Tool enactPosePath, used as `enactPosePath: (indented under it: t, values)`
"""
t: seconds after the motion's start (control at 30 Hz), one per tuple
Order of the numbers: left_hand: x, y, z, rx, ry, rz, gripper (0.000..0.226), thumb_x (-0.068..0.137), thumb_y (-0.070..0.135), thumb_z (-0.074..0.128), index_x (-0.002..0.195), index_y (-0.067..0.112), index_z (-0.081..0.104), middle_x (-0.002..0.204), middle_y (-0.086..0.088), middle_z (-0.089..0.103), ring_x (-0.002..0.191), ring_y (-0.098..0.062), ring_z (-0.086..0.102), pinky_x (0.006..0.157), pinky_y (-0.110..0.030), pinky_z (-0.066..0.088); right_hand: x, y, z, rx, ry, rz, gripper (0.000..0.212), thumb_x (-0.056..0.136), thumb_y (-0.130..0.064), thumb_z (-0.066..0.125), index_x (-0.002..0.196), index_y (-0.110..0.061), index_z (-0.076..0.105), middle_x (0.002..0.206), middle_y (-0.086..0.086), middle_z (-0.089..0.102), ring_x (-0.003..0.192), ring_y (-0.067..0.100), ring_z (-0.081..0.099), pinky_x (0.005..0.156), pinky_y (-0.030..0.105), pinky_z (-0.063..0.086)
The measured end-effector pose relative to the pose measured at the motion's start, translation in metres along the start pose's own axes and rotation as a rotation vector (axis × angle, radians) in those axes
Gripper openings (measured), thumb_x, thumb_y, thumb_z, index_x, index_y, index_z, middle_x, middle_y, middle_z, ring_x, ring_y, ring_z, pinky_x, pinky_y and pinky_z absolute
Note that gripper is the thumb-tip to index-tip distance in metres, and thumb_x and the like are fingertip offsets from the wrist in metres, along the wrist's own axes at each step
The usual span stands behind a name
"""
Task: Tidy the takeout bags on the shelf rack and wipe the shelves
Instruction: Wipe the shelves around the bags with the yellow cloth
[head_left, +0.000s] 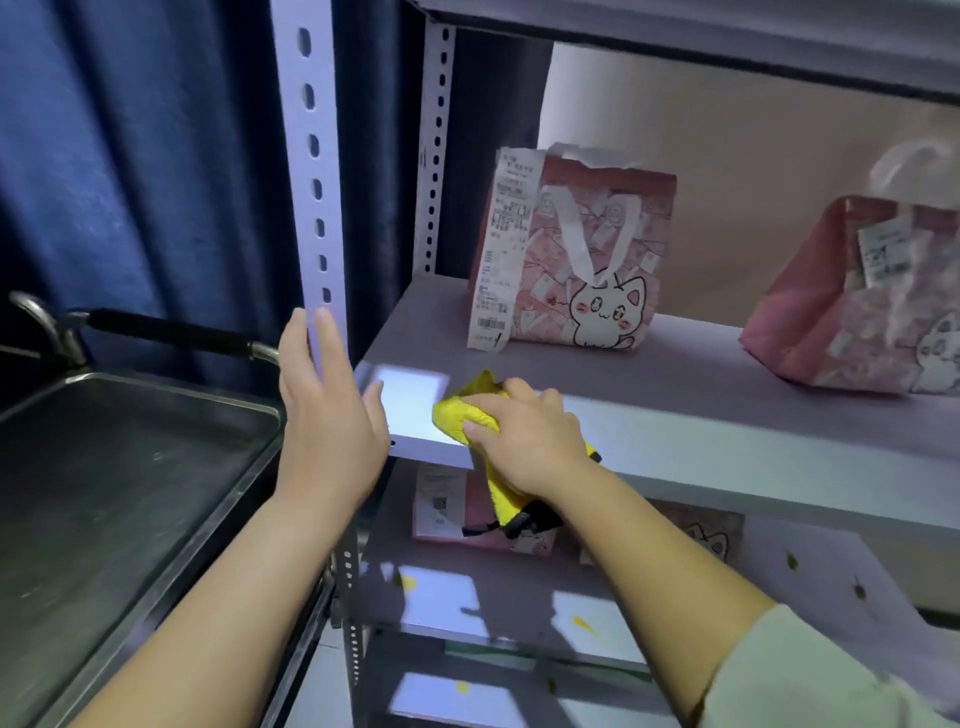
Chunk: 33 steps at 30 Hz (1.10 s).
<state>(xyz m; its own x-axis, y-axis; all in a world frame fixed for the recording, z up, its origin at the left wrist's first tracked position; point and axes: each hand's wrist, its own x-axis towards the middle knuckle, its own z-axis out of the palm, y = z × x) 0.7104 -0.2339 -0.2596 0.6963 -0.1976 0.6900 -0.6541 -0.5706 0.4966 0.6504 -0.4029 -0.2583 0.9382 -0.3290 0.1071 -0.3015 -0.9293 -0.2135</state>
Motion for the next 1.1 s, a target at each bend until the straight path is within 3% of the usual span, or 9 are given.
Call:
enactPosePath:
  t: [0.1,0.23,0.4,0.47,0.57,0.73,0.97,1.1]
  values:
    - [-0.011,0.009,0.004,0.088,-0.010,-0.013,0.071,0.083,0.003,0.061,0.139,-0.013,0.022,0.141,-0.037,0.019,0.127,-0.052,0.025,0.107,-0.050,0.027,-0.012,0.039,-0.008,-0.028,0.030,0.086,0.038,0.093,-0.050,0.037,0.129,-0.044,0.044,0.141,-0.004,0.035,0.119,0.035,0.032,0.093,0.045,0.032]
    - [-0.022,0.026,0.017,0.138,-0.086,-0.051,0.063,0.083,0.013,0.063,0.137,-0.003,0.035,0.139,-0.030,0.026,0.122,-0.051,0.026,0.100,-0.060,0.033,-0.033,0.105,-0.023,-0.052,0.075,0.272,0.039,0.091,-0.048,0.038,0.129,-0.041,0.044,0.141,-0.002,0.036,0.118,0.037,0.035,0.090,0.045,0.034]
    - [-0.035,0.049,0.036,0.057,-0.225,0.025,0.043,0.084,0.013,0.065,0.124,0.003,0.054,0.126,-0.020,0.044,0.117,-0.041,0.035,0.095,-0.055,0.040,-0.067,0.188,-0.046,-0.024,0.215,0.594,0.028,0.087,-0.049,0.036,0.109,-0.037,0.048,0.125,0.008,0.044,0.098,0.036,0.036,0.082,0.049,0.031]
    - [-0.039,0.058,0.043,0.068,-0.285,0.047,0.037,0.084,0.013,0.064,0.119,0.002,0.059,0.120,-0.018,0.051,0.115,-0.040,0.040,0.095,-0.052,0.040,-0.071,0.198,-0.046,-0.028,0.247,0.667,0.027,0.088,-0.044,0.035,0.109,-0.035,0.049,0.128,0.009,0.043,0.101,0.037,0.036,0.085,0.050,0.030]
    - [-0.048,0.076,0.056,0.090,-0.360,0.106,0.033,0.085,0.014,0.063,0.116,0.002,0.061,0.118,-0.017,0.055,0.114,-0.039,0.044,0.095,-0.048,0.038,-0.069,0.183,-0.036,-0.099,0.233,0.571,0.035,0.092,-0.036,0.039,0.125,-0.031,0.048,0.138,0.009,0.036,0.113,0.040,0.034,0.090,0.050,0.031]
    - [-0.067,0.122,0.081,0.064,-0.440,0.179,0.036,0.083,0.010,0.065,0.117,0.001,0.060,0.120,-0.018,0.057,0.114,-0.039,0.048,0.098,-0.045,0.038,-0.092,0.195,-0.034,-0.088,0.195,0.210,0.038,0.092,-0.049,0.039,0.130,-0.045,0.042,0.141,-0.003,0.035,0.109,0.033,0.035,0.087,0.044,0.032]
    - [-0.104,0.174,0.109,0.076,-0.489,0.140,0.040,0.088,0.016,0.059,0.126,0.003,0.054,0.131,-0.016,0.049,0.127,-0.035,0.039,0.106,-0.044,0.032,-0.147,0.331,-0.071,-0.114,0.240,0.571,0.037,0.095,-0.039,0.036,0.131,-0.033,0.044,0.130,0.011,0.039,0.108,0.037,0.038,0.086,0.045,0.033]
    - [-0.125,0.198,0.118,0.058,-0.450,0.103,0.039,0.086,0.014,0.062,0.122,0.001,0.057,0.132,-0.018,0.048,0.131,-0.039,0.034,0.103,-0.053,0.036,-0.166,0.357,-0.071,-0.160,0.330,0.556,0.040,0.095,-0.037,0.040,0.134,-0.028,0.046,0.133,0.011,0.041,0.113,0.036,0.042,0.088,0.040,0.032]
